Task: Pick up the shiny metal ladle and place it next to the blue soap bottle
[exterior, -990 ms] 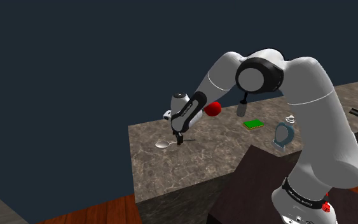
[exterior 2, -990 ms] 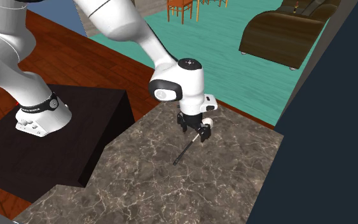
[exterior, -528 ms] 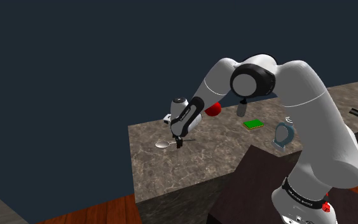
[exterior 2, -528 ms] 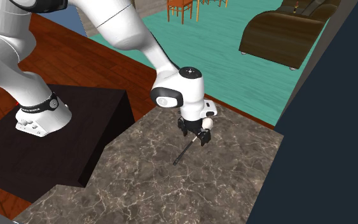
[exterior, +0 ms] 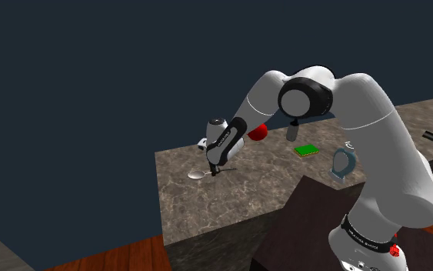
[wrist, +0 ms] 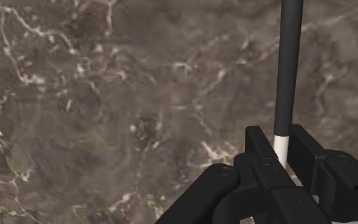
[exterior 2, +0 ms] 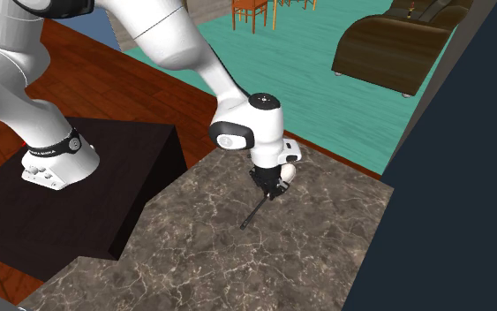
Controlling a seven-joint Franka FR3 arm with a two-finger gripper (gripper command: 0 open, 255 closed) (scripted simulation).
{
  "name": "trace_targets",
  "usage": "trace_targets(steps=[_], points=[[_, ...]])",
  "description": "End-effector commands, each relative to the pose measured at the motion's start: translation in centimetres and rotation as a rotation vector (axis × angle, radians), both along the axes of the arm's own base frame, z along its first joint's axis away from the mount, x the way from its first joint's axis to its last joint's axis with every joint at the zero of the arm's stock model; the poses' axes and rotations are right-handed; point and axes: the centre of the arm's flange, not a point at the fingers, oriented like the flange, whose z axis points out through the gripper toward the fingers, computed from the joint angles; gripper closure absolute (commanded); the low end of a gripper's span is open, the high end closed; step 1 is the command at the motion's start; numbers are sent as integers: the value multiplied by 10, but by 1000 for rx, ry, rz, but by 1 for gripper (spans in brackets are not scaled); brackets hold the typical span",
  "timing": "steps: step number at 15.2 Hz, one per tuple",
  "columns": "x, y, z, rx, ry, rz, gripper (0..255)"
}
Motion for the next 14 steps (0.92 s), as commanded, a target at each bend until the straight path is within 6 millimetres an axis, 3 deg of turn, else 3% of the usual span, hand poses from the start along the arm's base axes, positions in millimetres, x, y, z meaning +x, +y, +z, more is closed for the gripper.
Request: trace_targets(steps=[1,7,14], points=[[0,0,0,0,0,0,255],[0,0,0,0,0,0,255],[0,0,37,0,0,0,255]])
